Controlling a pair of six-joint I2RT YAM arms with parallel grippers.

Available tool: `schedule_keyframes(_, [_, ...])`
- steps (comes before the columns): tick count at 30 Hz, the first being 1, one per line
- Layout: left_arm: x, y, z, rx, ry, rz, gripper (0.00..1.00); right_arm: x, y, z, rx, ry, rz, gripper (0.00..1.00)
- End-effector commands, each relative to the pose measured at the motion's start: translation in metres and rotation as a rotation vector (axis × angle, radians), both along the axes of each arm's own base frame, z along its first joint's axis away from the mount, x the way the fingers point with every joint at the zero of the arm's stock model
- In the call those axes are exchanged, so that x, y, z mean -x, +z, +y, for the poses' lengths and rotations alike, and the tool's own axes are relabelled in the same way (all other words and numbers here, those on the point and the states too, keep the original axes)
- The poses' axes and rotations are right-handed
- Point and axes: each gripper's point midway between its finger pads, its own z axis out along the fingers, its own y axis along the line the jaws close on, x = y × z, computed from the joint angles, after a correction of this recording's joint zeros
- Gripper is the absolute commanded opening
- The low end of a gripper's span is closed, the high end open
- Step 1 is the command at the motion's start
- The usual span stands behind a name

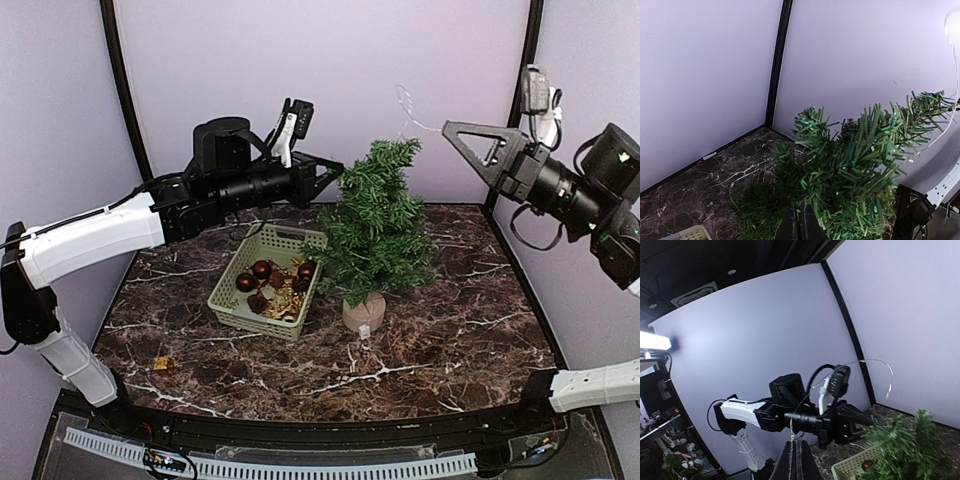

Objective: Decorate the small christmas tree
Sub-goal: Wrap the side of the string light in the gap of the branches.

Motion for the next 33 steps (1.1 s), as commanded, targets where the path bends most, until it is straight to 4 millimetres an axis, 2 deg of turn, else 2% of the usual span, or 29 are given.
schedule_keyframes(1, [-0.005,0.026,0.003,0.042,0.019,-0.056,0.0,0.047,0.049,0.027,-0.09,0.32,-0.162,0.0])
schedule_keyframes(5, [-0.012,0.024,0.001,0.031,0.041,-0.055,0.0,0.061,0.047,0.048,-0.023,0.461,-0.183,0.0])
schedule_keyframes(9, [-0.014,0.025,0.0,0.03,0.049,-0.057,0.0,0.069,0.038,0.048,0.027,0.501,-0.175,0.0])
schedule_keyframes(13, [-0.014,0.028,0.002,0.036,0.054,-0.061,0.0,0.061,0.001,0.047,0.119,0.45,-0.08,0.0])
schedule_keyframes(15, [-0.014,0.027,0.002,0.037,0.055,-0.062,0.0,0.052,-0.026,0.044,0.172,0.391,-0.014,0.0])
schedule_keyframes(22, [-0.014,0.029,0.004,0.035,0.06,-0.07,0.0,0.02,-0.109,0.011,0.322,0.112,0.199,0.0])
schedule_keyframes(27, [-0.013,0.028,0.004,0.033,0.056,-0.07,0.0,-0.01,-0.153,-0.019,0.448,-0.135,0.295,0.0])
schedule_keyframes(30, [-0.012,0.029,0.004,0.034,0.052,-0.071,0.0,-0.031,-0.167,-0.036,0.515,-0.29,0.331,0.0])
schedule_keyframes(33, [-0.011,0.029,0.002,0.035,0.04,-0.073,0.0,-0.042,-0.161,-0.049,0.503,-0.369,0.335,0.0])
